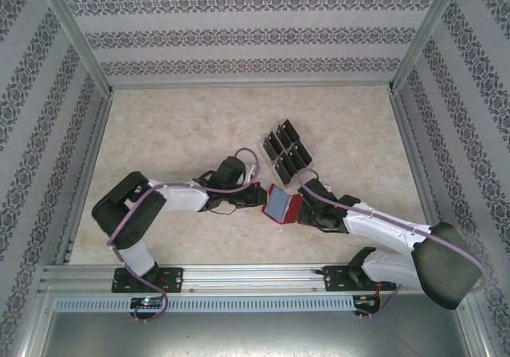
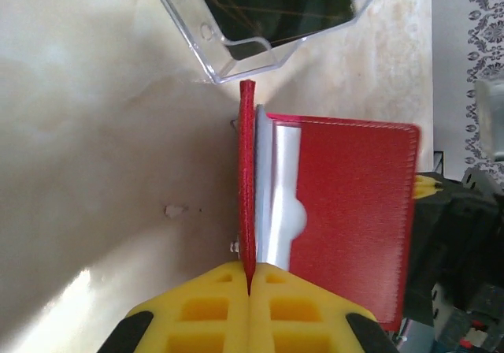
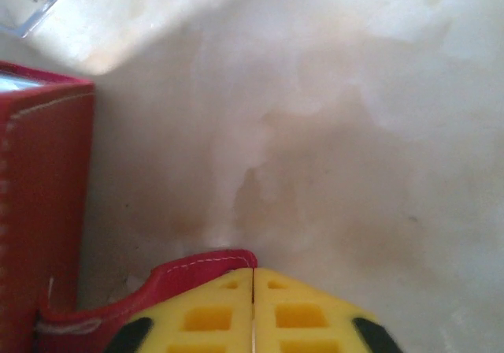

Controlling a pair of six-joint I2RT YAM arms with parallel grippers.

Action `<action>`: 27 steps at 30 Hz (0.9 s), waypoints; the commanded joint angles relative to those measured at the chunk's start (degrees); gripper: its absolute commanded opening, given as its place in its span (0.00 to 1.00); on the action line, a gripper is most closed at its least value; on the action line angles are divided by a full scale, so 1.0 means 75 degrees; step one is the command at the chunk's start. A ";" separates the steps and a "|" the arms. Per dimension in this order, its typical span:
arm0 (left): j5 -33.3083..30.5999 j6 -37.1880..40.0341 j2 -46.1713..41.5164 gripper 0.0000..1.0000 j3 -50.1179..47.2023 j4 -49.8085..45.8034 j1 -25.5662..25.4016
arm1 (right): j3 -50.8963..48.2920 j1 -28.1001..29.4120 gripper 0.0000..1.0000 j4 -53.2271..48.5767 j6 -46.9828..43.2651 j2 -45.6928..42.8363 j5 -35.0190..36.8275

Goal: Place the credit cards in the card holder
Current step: Open the card holder at the center of the table.

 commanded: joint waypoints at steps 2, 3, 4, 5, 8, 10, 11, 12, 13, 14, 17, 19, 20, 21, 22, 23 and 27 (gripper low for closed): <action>-0.1181 0.1007 -0.1310 0.00 0.0202 -0.2040 -0.0028 | 0.0769 0.0431 0.31 -0.0285 -0.0247 -0.0028 -0.0199; -0.1451 0.1179 -0.1527 0.00 0.0287 -0.2528 -0.0022 | 0.0894 0.0501 0.32 -0.0305 -0.0217 -0.0015 -0.0219; -0.1769 0.1351 -0.1729 0.00 0.0411 -0.3150 -0.0017 | 0.1010 0.0561 0.32 -0.0310 -0.0191 -0.0009 -0.0231; -0.2022 0.1536 -0.1910 0.00 0.0502 -0.3646 -0.0019 | 0.1128 0.0608 0.32 -0.0306 -0.0158 -0.0001 -0.0260; -0.2864 0.1812 -0.2277 0.00 0.0812 -0.5045 -0.0022 | 0.1372 0.0740 0.33 -0.0214 -0.0095 0.0091 -0.0364; -0.3221 0.1936 -0.2391 0.00 0.0977 -0.5725 -0.0019 | 0.1523 0.0815 0.33 -0.0187 -0.0091 0.0206 -0.0408; -0.3398 0.1957 -0.2433 0.00 0.1047 -0.6012 -0.0016 | 0.1606 0.0862 0.33 -0.0188 -0.0109 0.0286 -0.0400; -0.3575 0.1963 -0.2466 0.00 0.1105 -0.6290 -0.0016 | 0.1660 0.0899 0.33 -0.0160 -0.0125 0.0368 -0.0408; -0.3731 0.1952 -0.2489 0.00 0.1157 -0.6509 -0.0022 | 0.1695 0.0925 0.33 -0.0121 -0.0125 0.0428 -0.0434; -0.3909 0.1933 -0.2522 0.00 0.1201 -0.6732 -0.0009 | 0.1731 0.0939 0.33 -0.0085 -0.0129 0.0510 -0.0463; -0.4250 0.1818 -0.2567 0.00 0.1340 -0.7265 -0.0015 | 0.1781 0.0981 0.33 0.0105 -0.0140 0.0699 -0.0563; -0.4304 0.1737 -0.2540 0.00 0.1434 -0.7474 -0.0017 | 0.1781 0.1020 0.33 0.0318 -0.0166 0.0814 -0.0684; -0.4297 0.1690 -0.2494 0.00 0.1468 -0.7506 -0.0016 | 0.1770 0.1035 0.33 0.0449 -0.0152 0.0892 -0.0745; -0.4246 0.1657 -0.2439 0.00 0.1497 -0.7488 -0.0027 | 0.1759 0.1046 0.33 0.0635 -0.0151 0.0994 -0.0853; -0.4191 0.1613 -0.2359 0.00 0.1509 -0.7454 -0.0031 | 0.1747 0.1046 0.33 0.0785 -0.0146 0.1091 -0.0939; -0.4111 0.1575 -0.2243 0.00 0.1551 -0.7400 -0.0048 | 0.1724 0.1046 0.32 0.0965 -0.0135 0.1197 -0.1024; -0.3854 0.1452 -0.1764 0.00 0.1690 -0.7053 -0.0211 | 0.1633 0.1046 0.24 0.1622 -0.0019 0.1586 -0.1309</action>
